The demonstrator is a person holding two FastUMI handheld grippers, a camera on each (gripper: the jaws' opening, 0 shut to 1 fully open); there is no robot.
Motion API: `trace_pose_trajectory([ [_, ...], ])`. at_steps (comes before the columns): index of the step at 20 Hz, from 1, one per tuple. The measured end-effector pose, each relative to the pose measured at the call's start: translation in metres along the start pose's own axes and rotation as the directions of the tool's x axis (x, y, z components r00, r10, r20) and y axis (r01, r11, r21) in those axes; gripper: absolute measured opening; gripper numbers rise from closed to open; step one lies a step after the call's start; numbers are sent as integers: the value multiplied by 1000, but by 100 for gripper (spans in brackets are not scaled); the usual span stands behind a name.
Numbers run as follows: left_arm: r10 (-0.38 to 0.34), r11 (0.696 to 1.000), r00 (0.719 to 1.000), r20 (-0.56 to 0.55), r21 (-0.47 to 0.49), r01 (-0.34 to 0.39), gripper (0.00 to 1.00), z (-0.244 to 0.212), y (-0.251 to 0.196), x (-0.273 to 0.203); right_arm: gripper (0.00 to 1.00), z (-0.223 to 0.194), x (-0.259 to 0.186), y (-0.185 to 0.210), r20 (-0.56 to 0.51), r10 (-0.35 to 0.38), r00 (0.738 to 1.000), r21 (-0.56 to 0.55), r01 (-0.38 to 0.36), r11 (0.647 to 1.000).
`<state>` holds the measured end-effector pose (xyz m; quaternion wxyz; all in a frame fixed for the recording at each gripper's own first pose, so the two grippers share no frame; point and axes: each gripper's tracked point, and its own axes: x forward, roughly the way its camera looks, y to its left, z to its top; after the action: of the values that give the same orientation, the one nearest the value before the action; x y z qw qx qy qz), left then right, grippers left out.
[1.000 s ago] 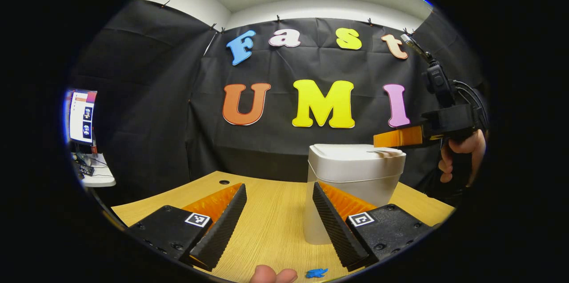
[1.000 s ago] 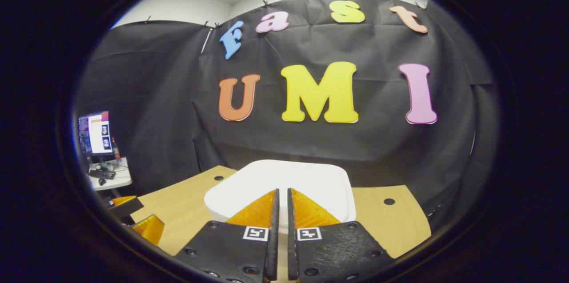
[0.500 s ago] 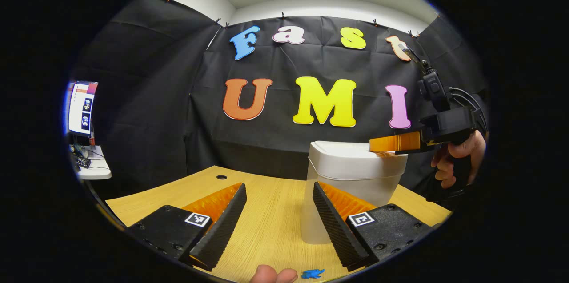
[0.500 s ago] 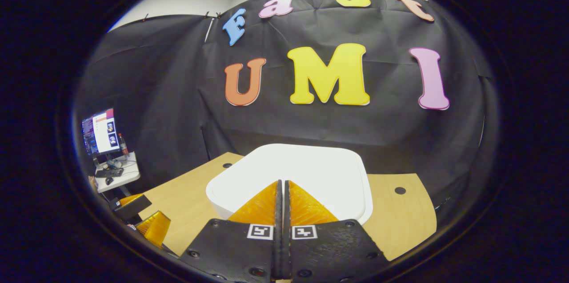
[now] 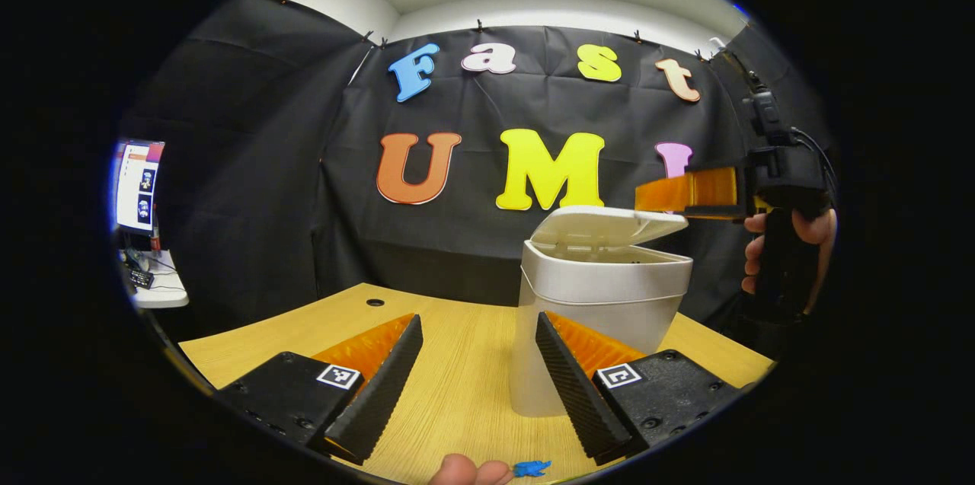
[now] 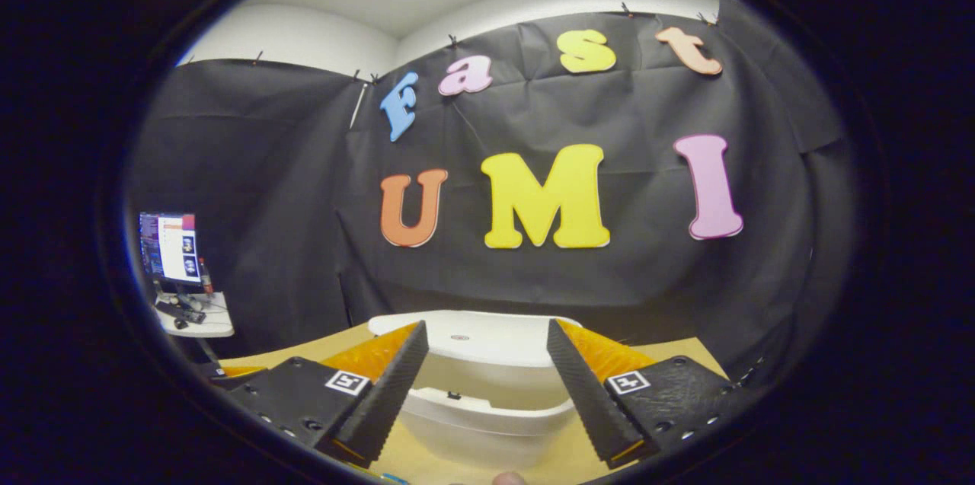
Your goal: Press the lid of the desktop garbage bin to open it, pick up the crumpled paper on the desktop and throw it into the bin, then pick up the pop can on the desktop and drop it into the bin, and finally close the garbage bin lid.
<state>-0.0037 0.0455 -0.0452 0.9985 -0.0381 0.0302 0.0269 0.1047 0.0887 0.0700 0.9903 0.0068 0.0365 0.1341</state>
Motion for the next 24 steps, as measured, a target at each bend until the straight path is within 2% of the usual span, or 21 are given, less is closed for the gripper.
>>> trace_pose_trajectory([
  [4,5,1000,1000,3,4,-5,97,1,-3,1,97,6,-18,-8,66,-29,997,-4,29,1000],
  [15,-46,999,999,24,30,45,96,3,-27,-6,97,-15,-87,-33,133,-149,980,-23,153,988],
  [20,-66,997,998,8,41,66,97,-5,-37,-11,97,-50,-108,-43,99,-178,979,-2,179,984],
  [24,-72,996,996,-59,46,74,97,-32,-43,-13,96,-82,-123,-51,54,-190,980,-9,191,982],
])
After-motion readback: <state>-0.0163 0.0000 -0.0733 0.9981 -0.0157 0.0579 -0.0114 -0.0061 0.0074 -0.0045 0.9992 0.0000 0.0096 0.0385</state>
